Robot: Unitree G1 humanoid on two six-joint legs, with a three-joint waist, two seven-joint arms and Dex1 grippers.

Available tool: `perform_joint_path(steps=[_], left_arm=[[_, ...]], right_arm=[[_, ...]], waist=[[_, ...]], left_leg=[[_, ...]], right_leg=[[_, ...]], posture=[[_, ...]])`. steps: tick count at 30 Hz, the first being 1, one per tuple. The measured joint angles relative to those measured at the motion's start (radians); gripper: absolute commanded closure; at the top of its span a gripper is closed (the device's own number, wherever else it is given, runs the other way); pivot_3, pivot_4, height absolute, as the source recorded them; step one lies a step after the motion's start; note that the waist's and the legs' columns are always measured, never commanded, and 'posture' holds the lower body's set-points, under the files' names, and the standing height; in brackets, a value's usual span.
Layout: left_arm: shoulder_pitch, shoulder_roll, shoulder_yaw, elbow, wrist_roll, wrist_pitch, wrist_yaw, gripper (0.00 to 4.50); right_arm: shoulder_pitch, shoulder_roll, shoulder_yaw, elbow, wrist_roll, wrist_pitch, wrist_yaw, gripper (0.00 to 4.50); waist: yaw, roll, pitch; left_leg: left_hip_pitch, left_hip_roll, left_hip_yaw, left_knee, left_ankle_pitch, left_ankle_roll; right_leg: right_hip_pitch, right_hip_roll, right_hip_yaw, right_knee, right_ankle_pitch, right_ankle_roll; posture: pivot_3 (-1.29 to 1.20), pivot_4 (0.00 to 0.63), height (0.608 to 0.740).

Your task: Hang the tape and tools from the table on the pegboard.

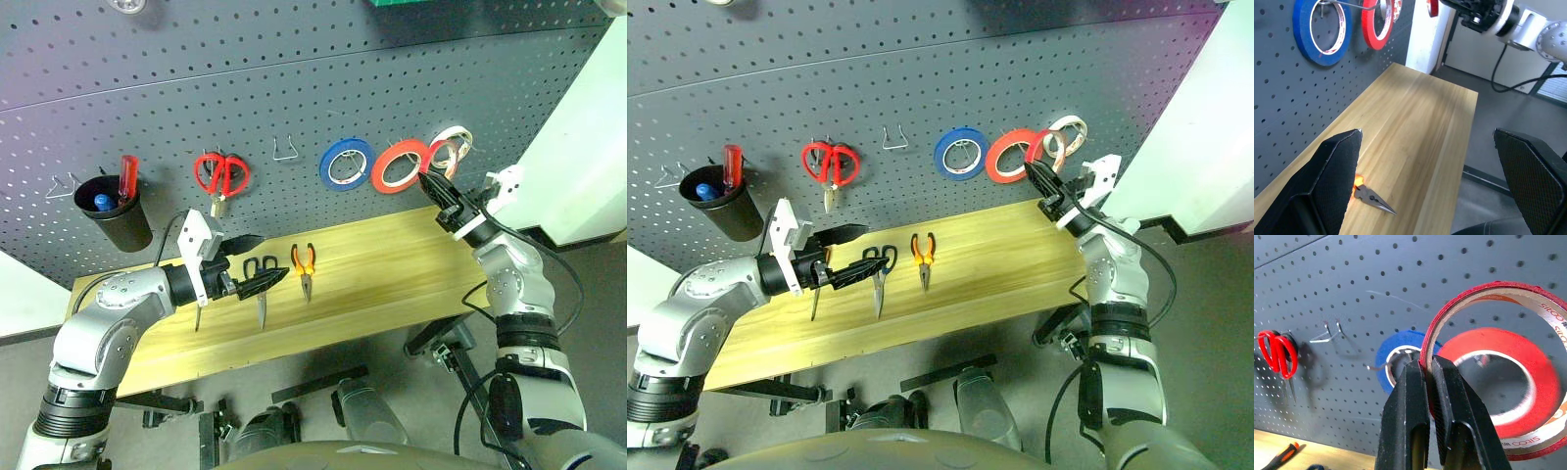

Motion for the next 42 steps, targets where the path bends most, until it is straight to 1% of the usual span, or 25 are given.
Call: perform_joint_path(steps=[13, 28, 30, 31, 33, 39, 41, 42], left_arm=[[0.042, 0.006, 0.013, -0.051, -0.004, 0.012, 0.042, 0.0], [0.055, 0.019, 0.039, -0.076, -0.026, 0.022, 0.052, 0.0], [0.055, 0.022, 0.039, -0.078, -0.027, 0.027, 0.052, 0.0], [0.055, 0.024, 0.039, -0.078, -0.028, 0.031, 0.053, 0.0], [0.055, 0.025, 0.039, -0.08, -0.032, 0.035, 0.053, 0.0], [0.055, 0.029, 0.041, -0.084, -0.043, 0.04, 0.056, 0.0], [0.055, 0.029, 0.041, -0.084, -0.044, 0.04, 0.056, 0.0], [0.055, 0.029, 0.041, -0.084, -0.044, 0.04, 0.056, 0.0]], right_arm=[[-0.09, 0.021, 0.035, 0.193, -0.068, -0.111, 0.03, 4.49], [-0.146, 0.009, 0.031, 0.392, -0.163, -0.265, -0.053, 4.49], [-0.165, 0.005, 0.031, 0.421, -0.168, -0.277, -0.058, 3.89], [-0.17, 0.002, 0.031, 0.429, -0.171, -0.288, -0.063, 3.71], [-0.181, 0.0, 0.031, 0.449, -0.186, -0.304, -0.079, 3.08], [-0.186, 0.001, 0.034, 0.477, -0.204, -0.313, -0.09, 0.93], [-0.185, 0.002, 0.034, 0.482, -0.205, -0.313, -0.084, 0.26], [-0.185, 0.003, 0.034, 0.482, -0.204, -0.312, -0.082, 0.02]], waist=[[0.071, 0.0, 0.0], [0.074, 0.0, 0.0], [0.073, 0.0, 0.0], [0.074, 0.0, 0.0], [0.074, 0.0, 0.0], [0.075, 0.0, 0.0], [0.074, 0.0, 0.0], [0.074, 0.0, 0.0]], left_leg=[[0.0, 0.0, 0.0, 0.0, 0.0, 0.0], [0.0, 0.0, 0.0, 0.0, 0.0, 0.0], [0.0, 0.0, 0.0, 0.0, 0.0, 0.0], [0.0, 0.0, 0.0, 0.0, 0.0, 0.0], [0.0, 0.0, 0.0, 0.0, 0.0, 0.0], [0.0, 0.0, 0.0, 0.0, 0.0, 0.0], [0.0, 0.0, 0.0, 0.0, 0.0, 0.0], [0.0, 0.0, 0.0, 0.0, 0.0, 0.0]], right_leg=[[0.0, 0.0, 0.0, 0.0, 0.0, 0.0], [0.0, 0.0, 0.0, 0.0, 0.0, 0.0], [0.0, 0.0, 0.0, 0.0, 0.0, -0.001], [0.0, 0.0, 0.0, 0.0, 0.0, -0.001], [0.0, 0.0, 0.0, 0.0, 0.0, -0.001], [0.0, 0.0, 0.0, 0.0, 0.0, -0.001], [0.0, 0.0, 0.0, 0.0, 0.0, -0.001], [0.0, 0.0, 0.0, 0.0, 0.0, -0.001]], posture=[[-0.22, 0.103, 0.74], [-0.22, 0.111, 0.74], [-0.21, 0.109, 0.74], [-0.21, 0.11, 0.74], [-0.21, 0.107, 0.74], [-0.21, 0.105, 0.74], [-0.21, 0.104, 0.74], [-0.21, 0.101, 0.74]])
